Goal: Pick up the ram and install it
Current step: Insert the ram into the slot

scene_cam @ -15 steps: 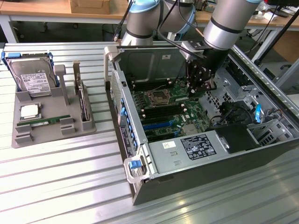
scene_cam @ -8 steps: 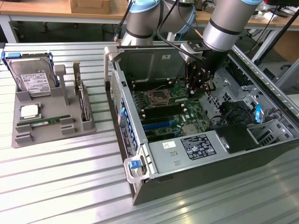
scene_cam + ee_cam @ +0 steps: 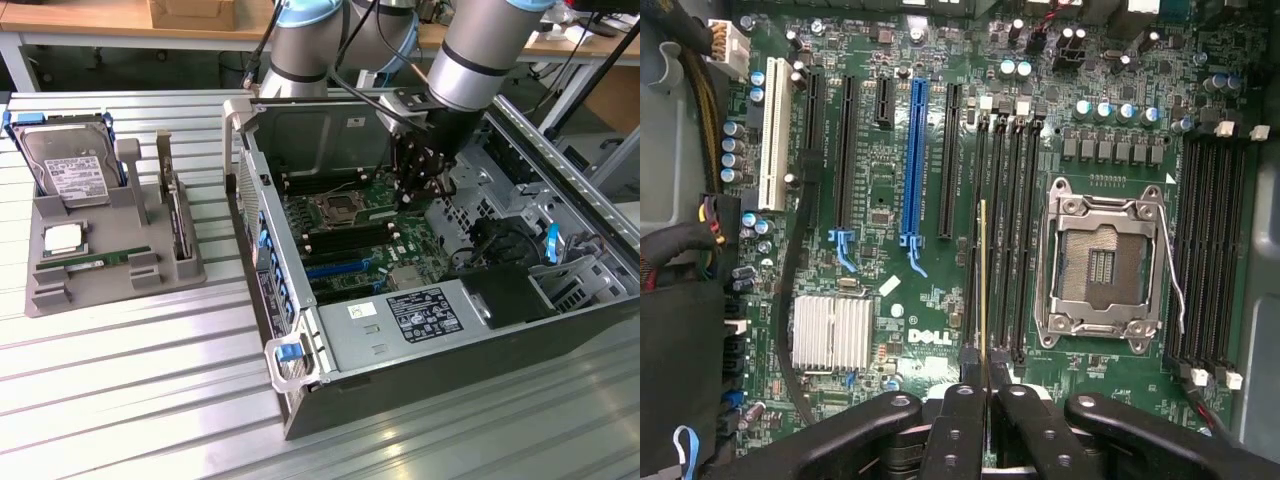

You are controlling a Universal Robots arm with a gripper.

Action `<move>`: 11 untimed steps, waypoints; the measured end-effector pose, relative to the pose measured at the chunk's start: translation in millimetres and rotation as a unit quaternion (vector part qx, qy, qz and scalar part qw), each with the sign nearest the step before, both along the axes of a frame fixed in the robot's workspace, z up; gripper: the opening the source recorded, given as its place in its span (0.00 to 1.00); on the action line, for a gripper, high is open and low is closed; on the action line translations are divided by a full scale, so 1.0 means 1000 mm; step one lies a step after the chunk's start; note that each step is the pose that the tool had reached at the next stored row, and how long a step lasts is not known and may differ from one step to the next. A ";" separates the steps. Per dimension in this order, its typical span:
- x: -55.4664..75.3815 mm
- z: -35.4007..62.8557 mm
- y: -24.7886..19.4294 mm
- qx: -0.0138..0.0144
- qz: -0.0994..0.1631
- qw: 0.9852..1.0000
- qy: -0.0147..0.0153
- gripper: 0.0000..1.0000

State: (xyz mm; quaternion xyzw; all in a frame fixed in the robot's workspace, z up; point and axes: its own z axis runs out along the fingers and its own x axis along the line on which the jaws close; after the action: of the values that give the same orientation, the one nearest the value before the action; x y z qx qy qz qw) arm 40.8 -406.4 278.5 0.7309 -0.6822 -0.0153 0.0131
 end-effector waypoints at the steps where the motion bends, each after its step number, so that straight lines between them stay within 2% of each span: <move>1: -0.002 -0.0004 0.0000 0.000 0.000 1.000 0.000 0.12; 4: -0.006 -0.0021 0.0000 0.000 0.000 1.000 0.000 0.12; 7: -0.019 -0.0054 0.0000 0.000 0.000 1.000 0.000 0.12; 11: -0.021 -0.0076 0.0000 -0.001 -0.009 1.000 0.000 0.12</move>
State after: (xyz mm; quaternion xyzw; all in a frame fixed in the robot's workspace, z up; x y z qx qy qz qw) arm 19.7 -406.4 270.8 0.7245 -0.6890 -0.0150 0.0134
